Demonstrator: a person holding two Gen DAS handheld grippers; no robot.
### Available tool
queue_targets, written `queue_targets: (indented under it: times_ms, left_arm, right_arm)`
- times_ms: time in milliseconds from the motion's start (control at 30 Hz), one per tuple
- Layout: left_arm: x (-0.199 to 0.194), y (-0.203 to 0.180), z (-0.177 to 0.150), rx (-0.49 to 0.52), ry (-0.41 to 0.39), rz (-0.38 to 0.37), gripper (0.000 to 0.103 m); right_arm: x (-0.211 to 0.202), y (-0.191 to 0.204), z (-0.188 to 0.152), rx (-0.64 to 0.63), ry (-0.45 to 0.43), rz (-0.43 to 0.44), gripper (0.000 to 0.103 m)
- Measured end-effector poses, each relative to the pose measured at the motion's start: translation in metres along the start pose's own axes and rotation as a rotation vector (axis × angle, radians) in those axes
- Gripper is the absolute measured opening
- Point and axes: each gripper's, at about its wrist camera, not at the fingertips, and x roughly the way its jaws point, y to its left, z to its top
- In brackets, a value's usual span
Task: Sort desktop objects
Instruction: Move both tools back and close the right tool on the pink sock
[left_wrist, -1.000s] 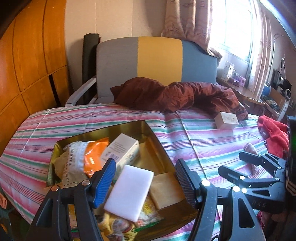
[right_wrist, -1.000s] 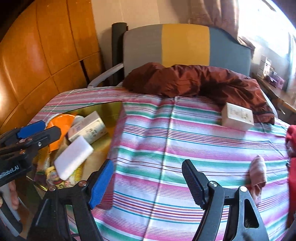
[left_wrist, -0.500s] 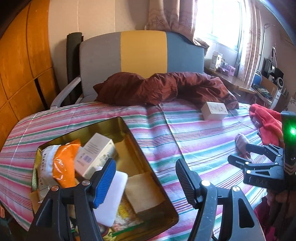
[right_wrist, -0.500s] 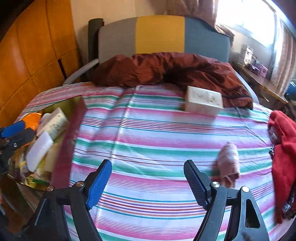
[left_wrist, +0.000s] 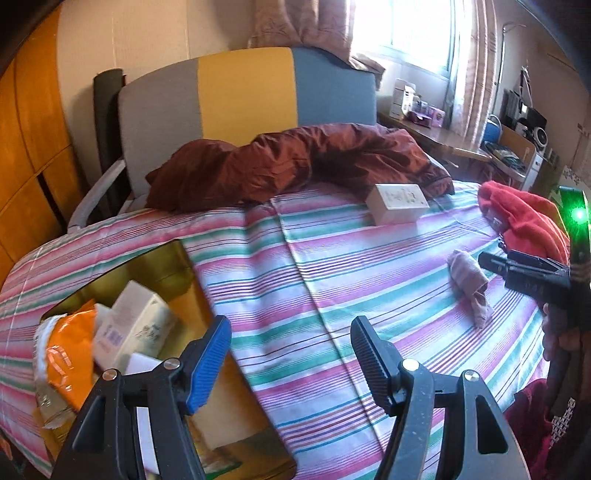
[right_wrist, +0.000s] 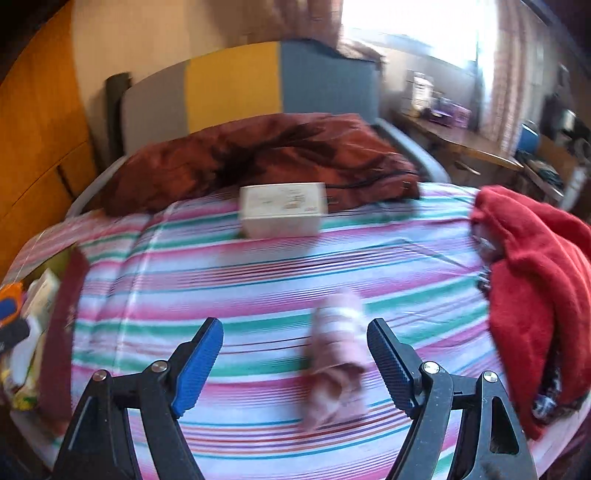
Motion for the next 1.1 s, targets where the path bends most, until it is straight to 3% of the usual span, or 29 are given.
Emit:
queue_targets:
  times_ms: [267,333,767,900,1000,1067,1100]
  left_arm:
    - [0.016,-0.025,0.001,0.039,0.034,-0.047,0.068]
    - [0.021,-0.029,0.002,0.045,0.044,-0.057,0.068]
    - [0.05,-0.046,0.015,0.071,0.096,-0.094,0.068]
    - [0.06,-0.056,0.024,0.089,0.098,-0.105,0.068]
    - [0.068,-0.062,0.034,0.093,0.105,-0.116,0.068]
    - [0.074,-0.069,0.041,0.117,0.1,-0.112,0.068]
    - [0.076,-0.072,0.044,0.131,0.098,-0.114,0.068]
  right_arm:
    - [0.011,-0.051,-0.008,0.166,0.053,-0.063,0.081]
    - [0.013,-0.056,-0.01,0.186,0.071,-0.043,0.086]
    - [0.038,-0.055,-0.011,0.194,0.123,-0.004,0.086]
    - [0.047,-0.052,-0.01,0.176,0.143,-0.013,0.078]
    - [0.057,-0.045,-0.012,0.152,0.173,-0.011,0.067]
    - [0.061,-0.041,-0.013,0.132,0.18,-0.009,0.054]
    - [0.062,-0.039,-0.012,0.124,0.185,-0.002,0.053]
